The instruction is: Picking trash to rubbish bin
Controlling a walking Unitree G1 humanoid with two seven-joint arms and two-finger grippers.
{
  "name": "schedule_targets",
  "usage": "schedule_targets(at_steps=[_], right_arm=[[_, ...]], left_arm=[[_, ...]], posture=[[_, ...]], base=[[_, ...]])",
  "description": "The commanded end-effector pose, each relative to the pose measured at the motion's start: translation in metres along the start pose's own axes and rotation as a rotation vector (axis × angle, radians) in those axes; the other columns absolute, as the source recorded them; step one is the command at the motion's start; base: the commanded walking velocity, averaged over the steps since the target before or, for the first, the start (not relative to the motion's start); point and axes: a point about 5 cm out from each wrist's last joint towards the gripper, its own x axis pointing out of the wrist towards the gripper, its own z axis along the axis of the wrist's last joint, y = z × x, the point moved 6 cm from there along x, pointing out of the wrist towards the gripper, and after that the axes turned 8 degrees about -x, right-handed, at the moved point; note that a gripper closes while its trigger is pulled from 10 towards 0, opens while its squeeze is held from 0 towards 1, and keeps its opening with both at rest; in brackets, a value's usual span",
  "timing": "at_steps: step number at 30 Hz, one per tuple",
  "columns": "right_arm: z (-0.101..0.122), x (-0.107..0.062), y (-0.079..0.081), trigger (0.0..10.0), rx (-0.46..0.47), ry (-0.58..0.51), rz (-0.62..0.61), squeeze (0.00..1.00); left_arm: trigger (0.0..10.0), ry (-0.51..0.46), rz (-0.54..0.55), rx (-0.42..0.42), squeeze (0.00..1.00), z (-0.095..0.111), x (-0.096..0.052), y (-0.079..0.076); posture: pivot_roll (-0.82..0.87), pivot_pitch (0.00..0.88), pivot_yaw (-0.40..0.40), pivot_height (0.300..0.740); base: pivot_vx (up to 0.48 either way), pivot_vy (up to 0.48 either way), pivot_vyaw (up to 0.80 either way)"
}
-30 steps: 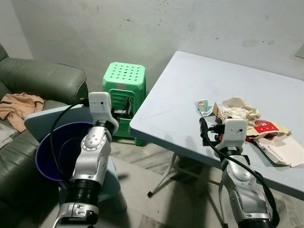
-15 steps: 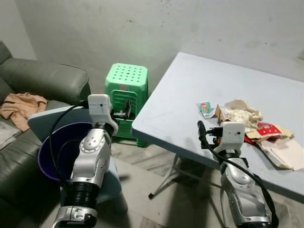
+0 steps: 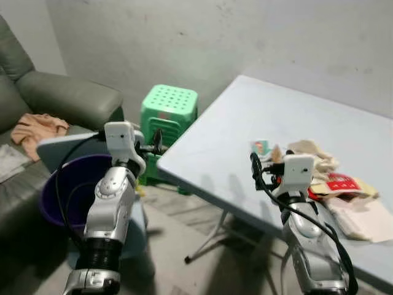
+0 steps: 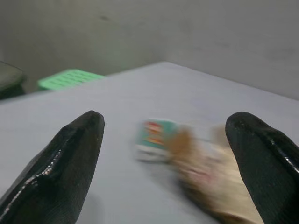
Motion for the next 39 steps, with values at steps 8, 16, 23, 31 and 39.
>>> schedule_targets(at_steps=[8, 16, 23, 31, 39], right_arm=[[-0.004, 0.000, -0.005, 10.0, 0.017, 0.030, -0.019, 0.00], [-0.003, 0.000, -0.005, 10.0, 0.010, 0.025, -0.022, 0.00], [-0.004, -0.001, 0.001, 10.0, 0.013, 0.038, 0.022, 0.00], [-0.006, -0.001, 0.000, 10.0, -0.002, 0.063, 0.027, 0.00], [-0.001, -0.001, 0.002, 10.0, -0.063, 0.039, 0.056, 0.00]], left_arm=[[10.0, -0.009, -0.003, 0.025, 0.00, 0.006, 0.002, -0.005], [10.0, 0.007, -0.013, 0.017, 0.00, 0.004, 0.003, -0.009], [10.0, 0.063, -0.057, 0.013, 0.00, -0.006, 0.002, -0.016], [10.0, 0.063, -0.052, 0.022, 0.00, -0.005, 0.001, -0.015], [10.0, 0.065, -0.057, 0.016, 0.00, -0.004, 0.001, -0.017]], posture=[[-0.07, 0.018, -0.078, 0.740], [-0.07, 0.024, -0.079, 0.740], [-0.07, 0.041, -0.085, 0.740], [-0.08, 0.051, -0.090, 0.740], [-0.08, 0.062, -0.094, 0.740]], base=[[0.000, 0.000, -0.37], [0.000, 0.000, -0.57], [0.000, 0.000, 0.00], [0.000, 0.000, 0.00], [0.000, 0.000, 0.00]])
